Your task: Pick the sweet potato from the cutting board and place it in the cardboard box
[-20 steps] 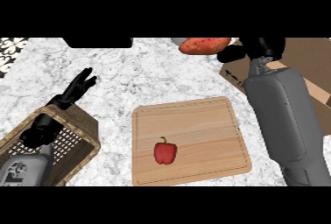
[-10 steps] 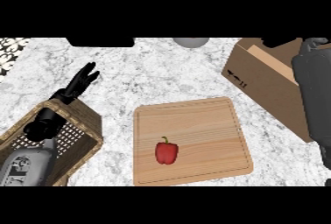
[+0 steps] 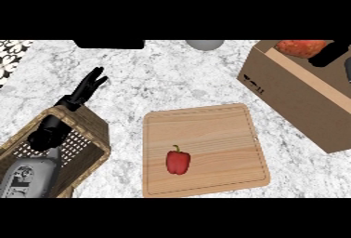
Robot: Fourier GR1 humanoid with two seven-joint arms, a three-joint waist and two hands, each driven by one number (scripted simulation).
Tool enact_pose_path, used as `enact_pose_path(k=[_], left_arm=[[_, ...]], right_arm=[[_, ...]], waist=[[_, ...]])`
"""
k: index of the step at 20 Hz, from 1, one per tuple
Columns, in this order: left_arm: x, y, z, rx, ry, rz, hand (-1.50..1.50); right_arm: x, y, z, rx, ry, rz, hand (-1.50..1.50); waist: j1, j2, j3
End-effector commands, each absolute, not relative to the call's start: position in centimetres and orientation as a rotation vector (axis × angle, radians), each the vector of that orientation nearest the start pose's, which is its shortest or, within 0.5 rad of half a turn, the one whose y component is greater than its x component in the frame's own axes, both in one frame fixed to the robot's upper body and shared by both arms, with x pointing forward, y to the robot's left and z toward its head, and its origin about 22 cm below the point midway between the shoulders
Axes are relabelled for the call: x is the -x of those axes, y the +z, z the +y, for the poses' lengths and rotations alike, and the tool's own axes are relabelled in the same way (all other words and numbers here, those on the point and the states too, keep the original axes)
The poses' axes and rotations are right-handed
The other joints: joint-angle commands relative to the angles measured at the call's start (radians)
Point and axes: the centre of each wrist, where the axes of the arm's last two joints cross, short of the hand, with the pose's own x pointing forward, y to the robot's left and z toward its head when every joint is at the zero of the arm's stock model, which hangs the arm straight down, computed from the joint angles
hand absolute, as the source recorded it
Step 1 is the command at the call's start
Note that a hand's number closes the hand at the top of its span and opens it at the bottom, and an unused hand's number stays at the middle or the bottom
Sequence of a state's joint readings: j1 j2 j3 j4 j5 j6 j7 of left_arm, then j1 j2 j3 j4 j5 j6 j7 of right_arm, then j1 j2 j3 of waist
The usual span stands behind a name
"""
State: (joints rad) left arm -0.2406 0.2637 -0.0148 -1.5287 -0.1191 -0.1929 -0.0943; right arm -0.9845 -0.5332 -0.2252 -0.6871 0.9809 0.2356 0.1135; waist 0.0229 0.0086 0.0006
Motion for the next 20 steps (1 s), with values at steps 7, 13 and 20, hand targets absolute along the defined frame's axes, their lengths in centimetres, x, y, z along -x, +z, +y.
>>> enact_pose_path(k=[7,13,20], left_arm=[[-30.0,6.9,26.7,-0.065,-0.546,-1.755,0.00],[-29.9,5.9,26.8,-0.100,-0.542,-1.761,0.00],[-29.4,6.1,26.5,-0.085,-0.536,-1.783,0.00]], right_arm=[[-42.5,17.6,-39.9,0.780,1.031,-0.988,-1.50],[-42.6,18.1,-40.1,0.703,0.882,-1.357,-1.50],[-42.2,17.4,-41.9,0.363,0.121,-1.678,-1.50]], waist=[[0.001,0.001,0.000],[0.003,0.001,0.001],[-0.002,-0.004,0.005]])
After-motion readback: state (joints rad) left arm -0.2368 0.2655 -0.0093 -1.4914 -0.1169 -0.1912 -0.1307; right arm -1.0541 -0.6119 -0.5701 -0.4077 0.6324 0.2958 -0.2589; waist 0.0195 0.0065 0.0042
